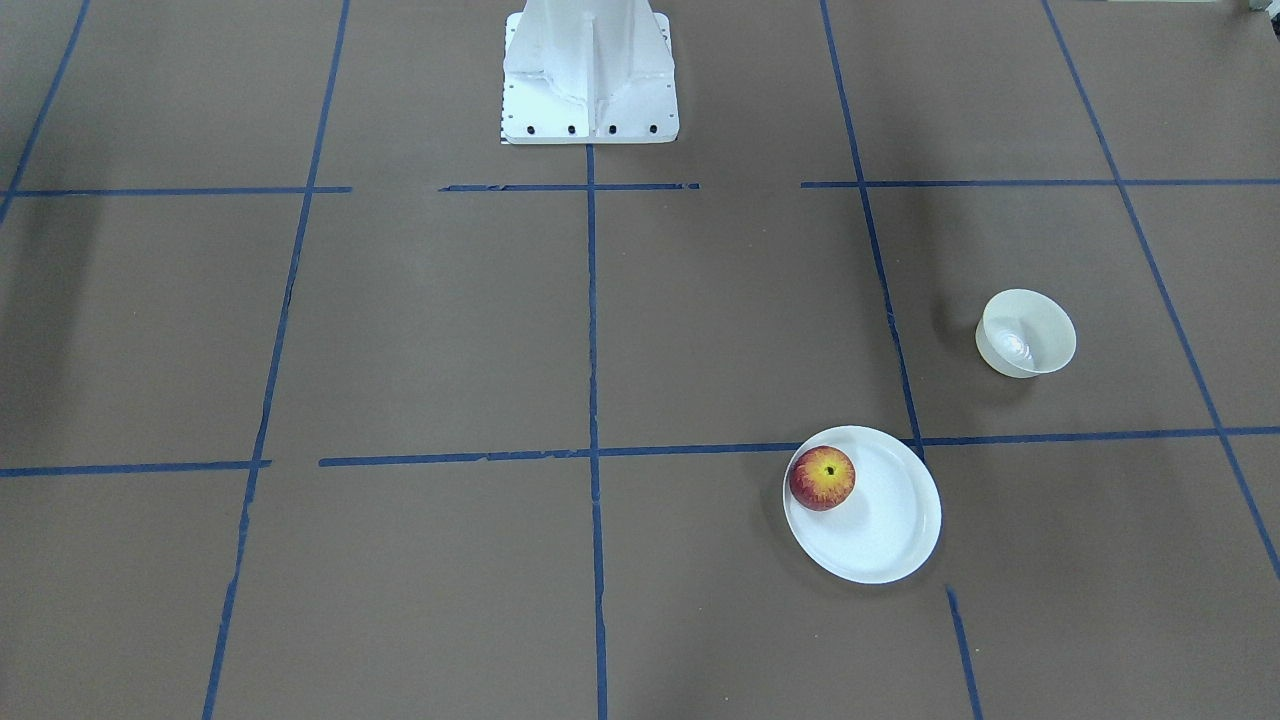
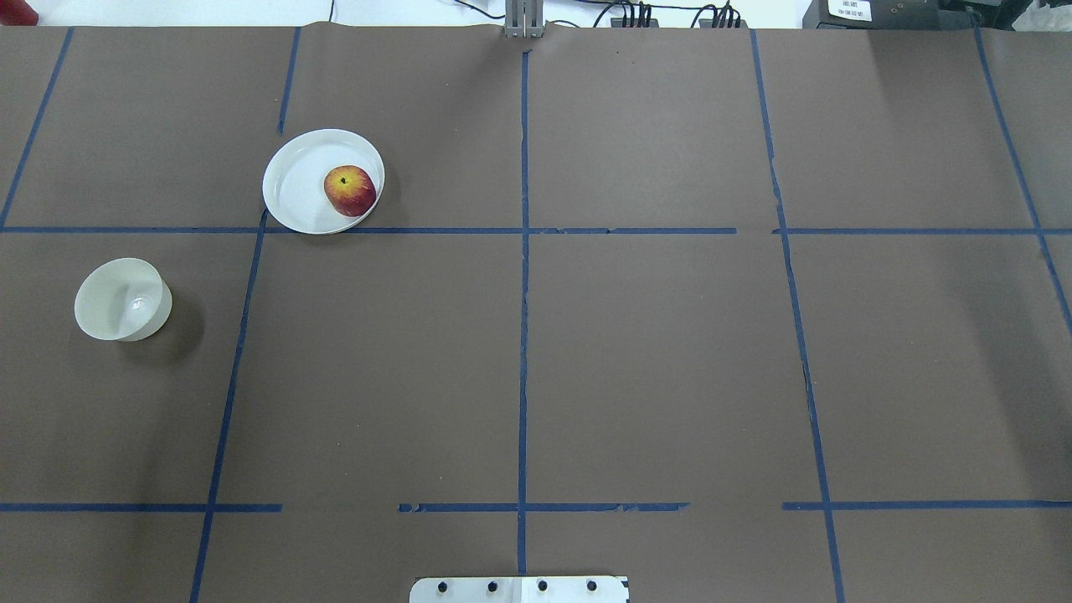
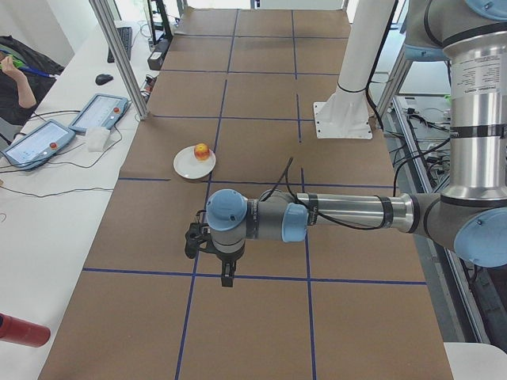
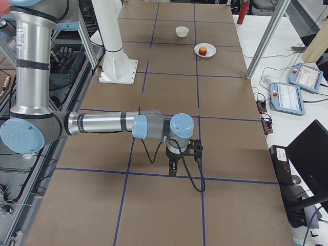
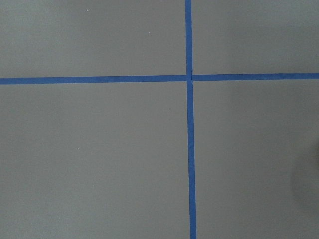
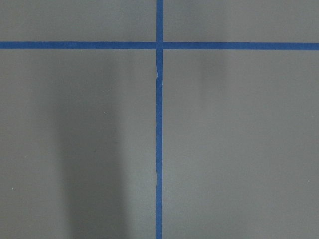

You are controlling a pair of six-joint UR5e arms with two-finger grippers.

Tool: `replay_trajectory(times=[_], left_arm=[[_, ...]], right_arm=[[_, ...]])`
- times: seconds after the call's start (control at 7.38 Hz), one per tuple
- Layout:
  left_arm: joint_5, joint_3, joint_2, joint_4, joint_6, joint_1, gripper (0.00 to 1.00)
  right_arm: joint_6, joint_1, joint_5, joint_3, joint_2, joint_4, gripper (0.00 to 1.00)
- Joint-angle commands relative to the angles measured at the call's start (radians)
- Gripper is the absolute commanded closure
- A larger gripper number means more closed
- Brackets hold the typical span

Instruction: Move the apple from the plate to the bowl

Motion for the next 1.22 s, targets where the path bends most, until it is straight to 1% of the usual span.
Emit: replay_trajectory(times=[0.0, 0.14, 0.27, 0.41, 0.54, 0.68, 0.81, 0.95, 1.08], left_arm=[[0.005, -0.053, -0.106, 0.009, -0.153, 0.107, 0.00], [0.008, -0.128, -0.120, 0.007, -0.273, 0.188, 0.00], [0.043, -0.202, -0.171, 0.014, -0.365, 0.283, 0.00], [0.141, -0.285, -0.181, 0.030, -0.386, 0.349, 0.00], [0.149, -0.298, -0.189, 0.030, -0.403, 0.396, 0.00], [0.154, -0.298, -0.224, 0.026, -0.553, 0.446, 0.00], [0.160, -0.284, -0.280, 0.030, -0.690, 0.538, 0.00], [0.156, -0.252, -0.316, 0.024, -0.767, 0.604, 0.00], [0.157, -0.194, -0.375, 0.023, -0.807, 0.627, 0.00]], right_arm=[[0.000, 0.000, 0.000, 0.000, 0.000, 0.000, 0.00], [0.001, 0.000, 0.000, 0.000, 0.000, 0.000, 0.00], [0.000, 0.000, 0.000, -0.002, 0.000, 0.000, 0.00], [0.000, 0.000, 0.000, -0.002, 0.000, 0.000, 0.00], [0.000, 0.000, 0.000, 0.000, 0.002, 0.000, 0.00], [0.000, 0.000, 0.000, 0.000, 0.000, 0.000, 0.00], [0.000, 0.000, 0.000, 0.000, 0.000, -0.002, 0.00], [0.000, 0.000, 0.000, 0.000, 0.000, 0.000, 0.00], [0.000, 0.000, 0.000, 0.000, 0.000, 0.000, 0.00]])
